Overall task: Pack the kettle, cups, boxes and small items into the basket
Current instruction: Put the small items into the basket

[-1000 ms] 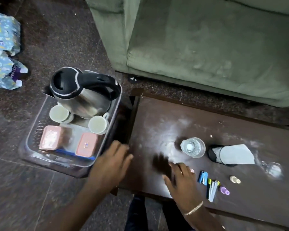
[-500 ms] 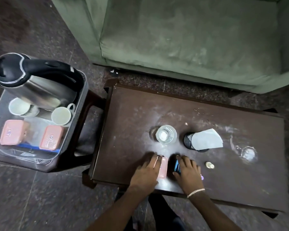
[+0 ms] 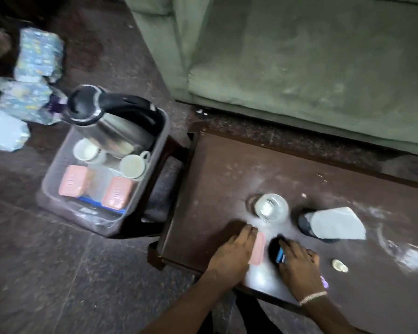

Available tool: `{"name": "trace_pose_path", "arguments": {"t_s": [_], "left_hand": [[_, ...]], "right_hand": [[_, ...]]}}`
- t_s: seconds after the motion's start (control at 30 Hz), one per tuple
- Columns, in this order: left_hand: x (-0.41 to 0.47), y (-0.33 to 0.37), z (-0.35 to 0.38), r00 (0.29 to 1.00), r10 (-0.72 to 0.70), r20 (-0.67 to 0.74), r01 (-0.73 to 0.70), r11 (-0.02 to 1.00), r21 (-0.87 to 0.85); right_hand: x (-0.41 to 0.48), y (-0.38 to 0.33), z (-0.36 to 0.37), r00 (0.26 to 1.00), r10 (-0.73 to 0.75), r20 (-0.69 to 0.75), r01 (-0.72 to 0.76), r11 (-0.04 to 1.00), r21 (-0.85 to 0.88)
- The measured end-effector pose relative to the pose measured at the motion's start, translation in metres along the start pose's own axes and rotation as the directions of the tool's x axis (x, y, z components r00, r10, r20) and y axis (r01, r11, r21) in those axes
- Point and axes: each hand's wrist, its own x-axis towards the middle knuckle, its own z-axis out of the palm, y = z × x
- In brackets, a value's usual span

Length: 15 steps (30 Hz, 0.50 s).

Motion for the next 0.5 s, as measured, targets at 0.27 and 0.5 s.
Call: {"name": "trace_pose_path", "arguments": {"t_s": [0.27,0.5], "left_hand": [[-0.062,-0.084,-0.15,0.934,-0.084,-0.348,0.015,0.98,-0.198],[-0.137,-0.221,-0.243,0.878,-0.261,-0.402,0.242,0.965,-0.099]], "right_hand": [[0.013,-0.135,-0.061,0.983,-0.17,-0.071,0.184,0.888,0.42],[0.051,-0.271,-0.101,0.943,-0.251,-0.219,0.333,0.711,0.619]]}}
